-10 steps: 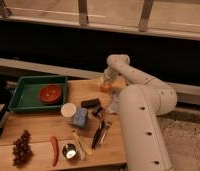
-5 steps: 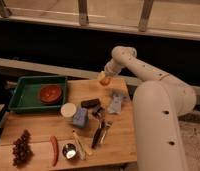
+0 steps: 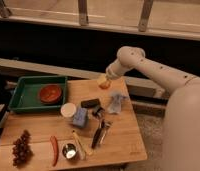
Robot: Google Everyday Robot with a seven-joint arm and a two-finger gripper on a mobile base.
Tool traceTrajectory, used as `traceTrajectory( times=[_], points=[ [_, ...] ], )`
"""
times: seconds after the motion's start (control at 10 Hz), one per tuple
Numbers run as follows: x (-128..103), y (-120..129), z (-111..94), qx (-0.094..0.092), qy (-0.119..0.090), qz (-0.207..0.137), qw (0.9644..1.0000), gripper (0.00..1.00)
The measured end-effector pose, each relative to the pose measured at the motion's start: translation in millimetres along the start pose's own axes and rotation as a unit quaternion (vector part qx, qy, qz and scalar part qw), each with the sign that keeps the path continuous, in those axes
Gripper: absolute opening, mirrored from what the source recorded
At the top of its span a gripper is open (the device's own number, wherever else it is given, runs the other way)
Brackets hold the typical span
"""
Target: Place apple in metal cup
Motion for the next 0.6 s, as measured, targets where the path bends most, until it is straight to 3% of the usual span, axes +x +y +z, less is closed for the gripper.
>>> traceTrajectory(
  times=[0.3, 0.6],
  points=[
    [38, 36, -15, -0.035, 0.021, -0.053, 0.9978, 0.04],
    [41, 43, -16, -0.042, 0.023, -0.065, 0.9968, 0.04]
  ],
)
